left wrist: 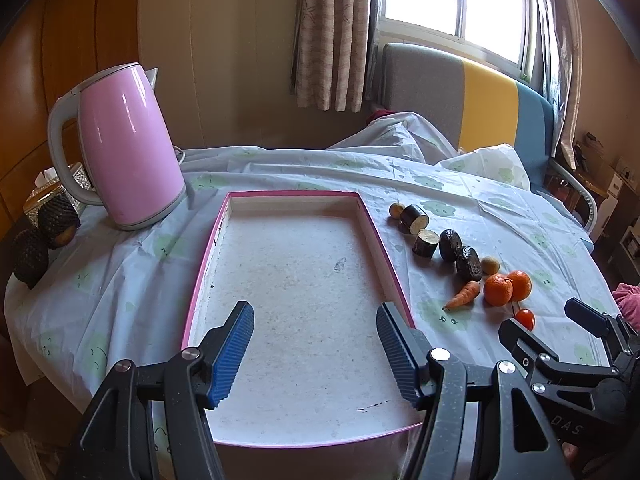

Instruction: Organize fruits

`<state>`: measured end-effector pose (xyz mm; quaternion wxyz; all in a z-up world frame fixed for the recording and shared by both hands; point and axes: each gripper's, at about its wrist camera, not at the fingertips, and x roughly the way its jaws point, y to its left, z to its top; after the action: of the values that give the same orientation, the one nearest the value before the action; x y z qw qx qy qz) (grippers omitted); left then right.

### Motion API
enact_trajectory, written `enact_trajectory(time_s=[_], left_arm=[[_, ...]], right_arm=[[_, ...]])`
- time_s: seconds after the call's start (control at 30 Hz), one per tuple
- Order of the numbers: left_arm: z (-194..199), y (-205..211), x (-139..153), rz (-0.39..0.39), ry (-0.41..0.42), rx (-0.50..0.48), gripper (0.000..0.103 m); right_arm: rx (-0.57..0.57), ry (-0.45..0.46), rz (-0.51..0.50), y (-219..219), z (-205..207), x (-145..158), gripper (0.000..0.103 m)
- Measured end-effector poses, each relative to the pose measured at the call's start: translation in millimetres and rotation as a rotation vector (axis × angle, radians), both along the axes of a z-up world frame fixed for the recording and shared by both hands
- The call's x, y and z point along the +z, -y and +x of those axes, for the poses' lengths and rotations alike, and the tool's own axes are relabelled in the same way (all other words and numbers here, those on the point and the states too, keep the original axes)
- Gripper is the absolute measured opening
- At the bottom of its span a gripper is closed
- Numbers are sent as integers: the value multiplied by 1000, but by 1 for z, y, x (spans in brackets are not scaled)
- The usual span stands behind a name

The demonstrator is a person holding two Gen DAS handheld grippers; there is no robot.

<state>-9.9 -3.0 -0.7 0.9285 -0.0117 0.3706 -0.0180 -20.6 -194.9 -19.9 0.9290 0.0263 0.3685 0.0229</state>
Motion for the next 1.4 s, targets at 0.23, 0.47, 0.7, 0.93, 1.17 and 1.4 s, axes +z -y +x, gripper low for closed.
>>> enact_trajectory(time_s=[0.23, 0.47, 0.7, 0.93, 1.17, 1.4], left_arm=[[2, 2, -1, 0, -8, -7, 65], [4, 5, -5, -17, -35, -28, 65], [9, 12, -11, -76, -84, -93, 65], [13, 24, -19, -108, -148, -157, 65], [15, 33, -23, -135, -182, -216, 65], [18, 48, -24, -122, -199, -288, 64]], right_arm=[[-2, 1, 3, 3, 0, -1, 103], [-9, -13, 25, 16, 1, -6, 103], [-37, -53, 61, 40, 1, -17, 103], [-50, -75, 92, 62, -2, -27, 65], [-81, -114, 182, 88, 1, -46, 53], [-89, -155, 153, 90, 19, -64, 43]])
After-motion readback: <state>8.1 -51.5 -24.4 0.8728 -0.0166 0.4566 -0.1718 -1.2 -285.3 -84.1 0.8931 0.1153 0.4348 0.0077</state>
